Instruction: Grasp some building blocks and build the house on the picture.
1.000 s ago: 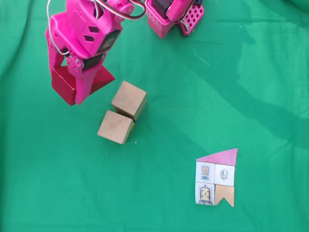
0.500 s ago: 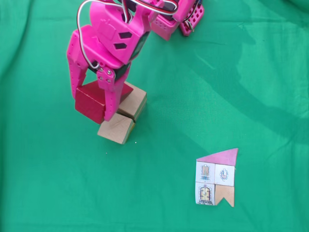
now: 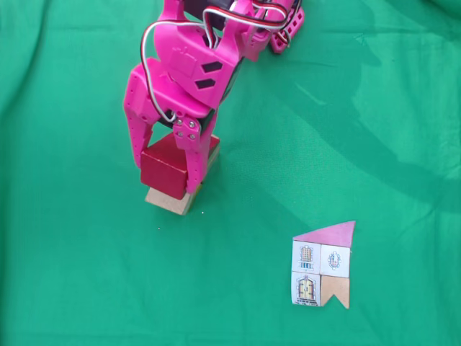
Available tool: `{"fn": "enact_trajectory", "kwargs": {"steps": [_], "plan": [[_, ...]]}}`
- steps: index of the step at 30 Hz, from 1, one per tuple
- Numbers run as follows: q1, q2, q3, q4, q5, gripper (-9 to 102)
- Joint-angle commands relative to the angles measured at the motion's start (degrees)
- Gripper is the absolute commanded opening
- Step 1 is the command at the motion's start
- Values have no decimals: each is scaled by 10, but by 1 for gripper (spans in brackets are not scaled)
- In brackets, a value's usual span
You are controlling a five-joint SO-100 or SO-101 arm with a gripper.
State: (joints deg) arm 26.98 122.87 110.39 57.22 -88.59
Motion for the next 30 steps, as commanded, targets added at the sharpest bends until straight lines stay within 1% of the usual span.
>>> {"fn": "enact_trajectory", "kwargs": {"steps": [1,26,30], "plan": [[2,-25,-4,1,6,22],[6,-88,-11,-1,7,23],[18,-99,-14,-4,7,23]]}}
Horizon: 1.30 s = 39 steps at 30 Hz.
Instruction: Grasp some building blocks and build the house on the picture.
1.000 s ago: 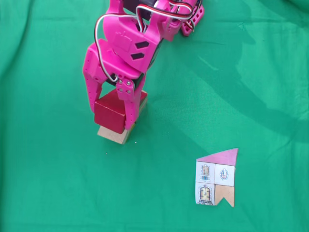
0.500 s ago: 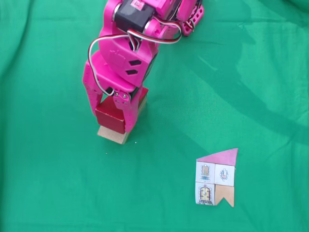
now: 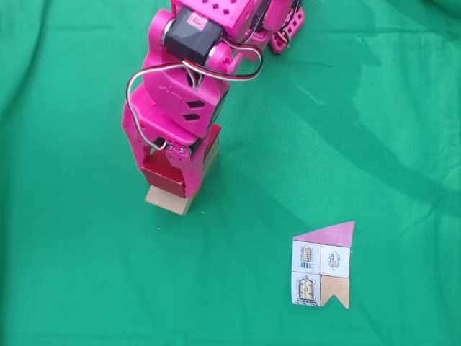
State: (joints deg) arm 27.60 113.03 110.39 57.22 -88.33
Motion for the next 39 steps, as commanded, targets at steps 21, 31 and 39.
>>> {"fn": "enact_trajectory", "kwargs": {"steps": [21,31,39], "plan": [[26,-74,-111,-1,4,23],[21,-80,-94,0,4,23],[19,-82,-85,0,4,23]]}}
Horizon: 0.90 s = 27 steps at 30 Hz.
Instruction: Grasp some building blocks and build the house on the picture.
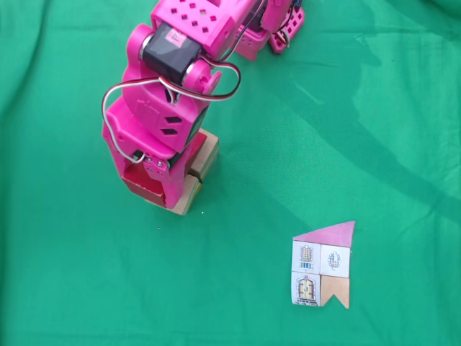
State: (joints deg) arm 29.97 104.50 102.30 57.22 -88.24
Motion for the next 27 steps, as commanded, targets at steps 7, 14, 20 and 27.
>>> {"fn": "enact_trajectory", "kwargs": {"steps": [7,14,20,27], "plan": [[-4,13,15,0,4,23],[-5,15,11,0,4,23],[-19,34,10,0,4,23],[-26,37,16,0,4,23]]}}
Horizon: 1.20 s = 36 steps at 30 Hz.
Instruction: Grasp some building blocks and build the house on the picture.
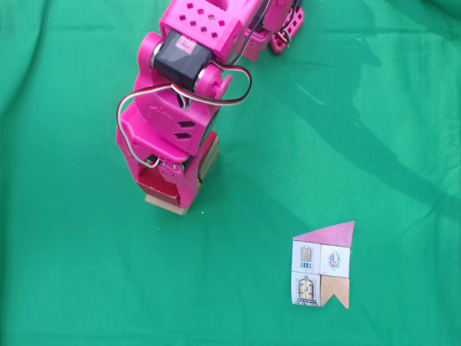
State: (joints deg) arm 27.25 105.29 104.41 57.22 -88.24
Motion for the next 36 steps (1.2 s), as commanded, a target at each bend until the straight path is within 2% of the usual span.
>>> {"fn": "enact_trajectory", "kwargs": {"steps": [1,9,17,24,36], "plan": [[0,29,-5,0,4,23],[0,29,-7,0,4,24],[0,29,-4,0,3,33],[1,33,-2,2,3,33],[1,246,106,95,3,32]]}}
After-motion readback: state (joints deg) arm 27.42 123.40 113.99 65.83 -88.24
